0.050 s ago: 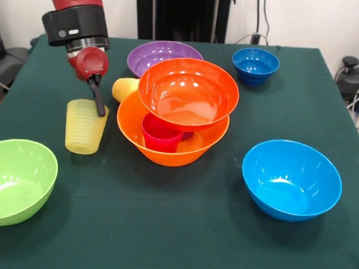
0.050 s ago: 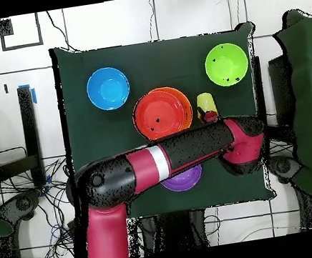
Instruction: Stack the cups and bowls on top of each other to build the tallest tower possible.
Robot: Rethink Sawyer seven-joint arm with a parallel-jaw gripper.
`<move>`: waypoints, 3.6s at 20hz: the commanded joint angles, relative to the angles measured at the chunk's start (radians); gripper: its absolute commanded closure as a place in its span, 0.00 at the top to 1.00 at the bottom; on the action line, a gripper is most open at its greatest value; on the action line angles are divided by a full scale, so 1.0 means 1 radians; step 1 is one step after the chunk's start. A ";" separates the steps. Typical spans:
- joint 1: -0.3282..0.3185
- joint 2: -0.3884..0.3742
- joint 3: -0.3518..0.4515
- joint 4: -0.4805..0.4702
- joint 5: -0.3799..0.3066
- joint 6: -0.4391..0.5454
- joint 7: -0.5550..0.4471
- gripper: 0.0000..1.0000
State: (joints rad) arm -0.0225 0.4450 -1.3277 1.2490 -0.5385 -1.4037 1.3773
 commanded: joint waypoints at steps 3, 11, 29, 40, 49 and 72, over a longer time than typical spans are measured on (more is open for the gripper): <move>0.025 0.082 0.147 -0.095 -0.161 0.217 0.299 0.00; 0.029 0.063 0.156 -0.097 -0.200 0.238 0.308 0.00; 0.091 0.099 0.112 -0.154 -0.460 0.332 0.545 0.00; 0.139 0.076 0.127 -0.150 -0.553 0.361 0.641 0.00; 0.153 0.079 0.117 -0.163 -0.649 0.312 0.719 0.00; 0.193 0.046 0.149 -0.136 -0.832 0.217 0.872 0.00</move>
State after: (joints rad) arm 0.1457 0.4931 -1.3512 1.2444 -1.3399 -1.1335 2.0153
